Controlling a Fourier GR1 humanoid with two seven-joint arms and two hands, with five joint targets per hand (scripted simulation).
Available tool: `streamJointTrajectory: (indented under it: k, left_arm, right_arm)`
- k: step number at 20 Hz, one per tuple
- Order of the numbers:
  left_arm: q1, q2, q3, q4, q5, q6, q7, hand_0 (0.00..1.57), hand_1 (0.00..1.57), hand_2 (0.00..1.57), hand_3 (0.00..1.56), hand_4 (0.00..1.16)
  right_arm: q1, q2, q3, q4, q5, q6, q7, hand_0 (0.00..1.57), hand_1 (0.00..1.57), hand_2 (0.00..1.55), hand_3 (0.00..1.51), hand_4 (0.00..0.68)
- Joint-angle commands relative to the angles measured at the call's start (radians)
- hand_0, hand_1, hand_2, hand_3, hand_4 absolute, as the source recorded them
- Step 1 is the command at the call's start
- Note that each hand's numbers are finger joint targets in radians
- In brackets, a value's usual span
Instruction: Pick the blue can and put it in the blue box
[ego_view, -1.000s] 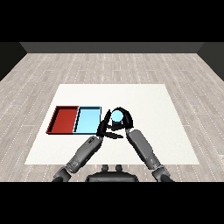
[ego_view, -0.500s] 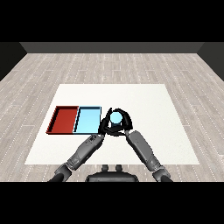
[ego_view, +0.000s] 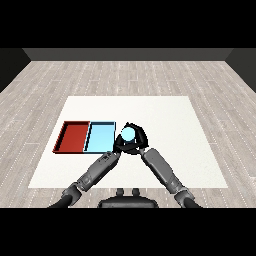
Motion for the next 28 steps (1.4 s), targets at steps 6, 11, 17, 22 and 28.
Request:
streamJointTrajectory:
  k: [6,11,17,22,28]
  left_arm:
    - [-0.058,-0.021,0.004,0.069,0.052,0.064,-0.005,0.0,0.0,0.0,0.0,0.61]
    - [0.015,-0.011,0.006,-0.026,-0.036,0.144,0.075,1.57,1.57,1.57,1.48,1.14]
    - [-0.014,-0.02,-0.018,0.018,-0.014,0.193,0.055,1.57,1.57,1.55,1.46,1.14]
    - [-0.017,0.029,0.037,-0.016,-0.054,0.168,0.071,1.57,1.57,1.56,1.47,1.14]
    - [-0.036,-0.021,0.025,0.042,-0.041,0.182,0.041,1.57,1.57,1.56,1.47,1.14]
  right_arm:
    - [-0.029,0.011,0.079,0.061,-0.063,-0.051,-0.061,1.45,1.45,1.45,1.37,0.498]
    - [-0.026,0.011,0.041,0.0,-0.054,-0.019,0.005,1.43,1.43,1.46,1.38,0.524]
    - [-0.085,0.01,0.002,0.094,-0.088,0.023,-0.036,1.43,1.43,1.46,1.38,0.534]
    - [-0.059,0.011,0.068,0.045,-0.112,-0.065,-0.038,1.33,1.33,1.4,1.3,0.496]
    - [-0.01,0.011,0.031,0.012,0.04,-0.04,0.03,0.0,0.0,0.0,0.0,0.0]
